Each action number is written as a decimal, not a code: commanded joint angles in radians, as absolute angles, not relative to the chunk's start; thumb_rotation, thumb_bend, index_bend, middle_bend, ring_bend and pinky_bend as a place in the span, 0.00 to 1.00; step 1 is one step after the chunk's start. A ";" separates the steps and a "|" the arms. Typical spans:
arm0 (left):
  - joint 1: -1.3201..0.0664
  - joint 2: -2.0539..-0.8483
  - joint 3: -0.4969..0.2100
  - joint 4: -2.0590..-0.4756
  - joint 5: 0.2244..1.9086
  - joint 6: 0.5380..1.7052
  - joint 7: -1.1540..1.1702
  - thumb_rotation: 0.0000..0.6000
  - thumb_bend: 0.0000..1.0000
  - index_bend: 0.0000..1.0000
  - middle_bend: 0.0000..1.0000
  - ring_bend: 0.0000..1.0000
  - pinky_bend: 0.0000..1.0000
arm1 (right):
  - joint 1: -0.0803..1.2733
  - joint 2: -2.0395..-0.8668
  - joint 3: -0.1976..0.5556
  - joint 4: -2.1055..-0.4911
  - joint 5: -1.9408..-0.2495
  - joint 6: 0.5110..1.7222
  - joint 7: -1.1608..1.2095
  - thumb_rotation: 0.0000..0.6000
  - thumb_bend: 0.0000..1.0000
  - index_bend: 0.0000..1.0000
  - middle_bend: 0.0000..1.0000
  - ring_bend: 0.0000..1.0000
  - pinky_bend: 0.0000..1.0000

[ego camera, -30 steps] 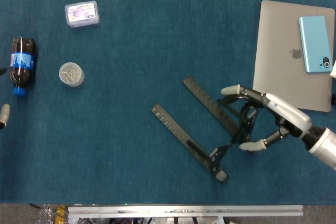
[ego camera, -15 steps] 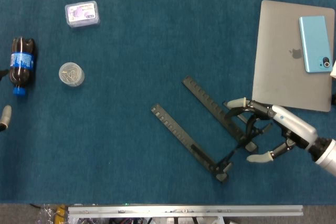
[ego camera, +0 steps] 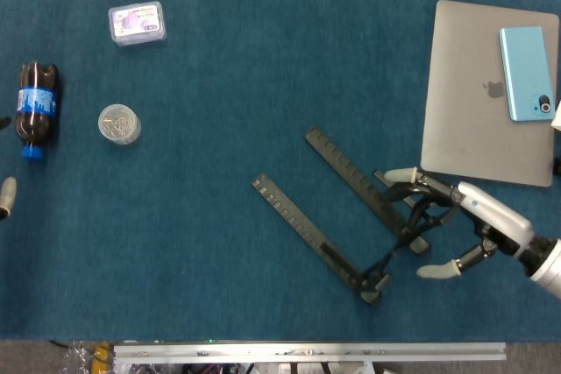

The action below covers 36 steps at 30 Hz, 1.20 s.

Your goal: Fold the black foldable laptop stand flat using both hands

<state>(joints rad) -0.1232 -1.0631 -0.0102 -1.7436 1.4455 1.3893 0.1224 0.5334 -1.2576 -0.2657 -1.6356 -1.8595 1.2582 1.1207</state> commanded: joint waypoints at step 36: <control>-0.129 -1.063 -0.010 -1.769 1.451 1.387 0.154 1.00 0.41 0.13 0.10 0.11 0.07 | 0.520 -1.288 -0.317 -1.543 -1.876 1.289 1.150 1.00 0.04 0.03 0.17 0.11 0.14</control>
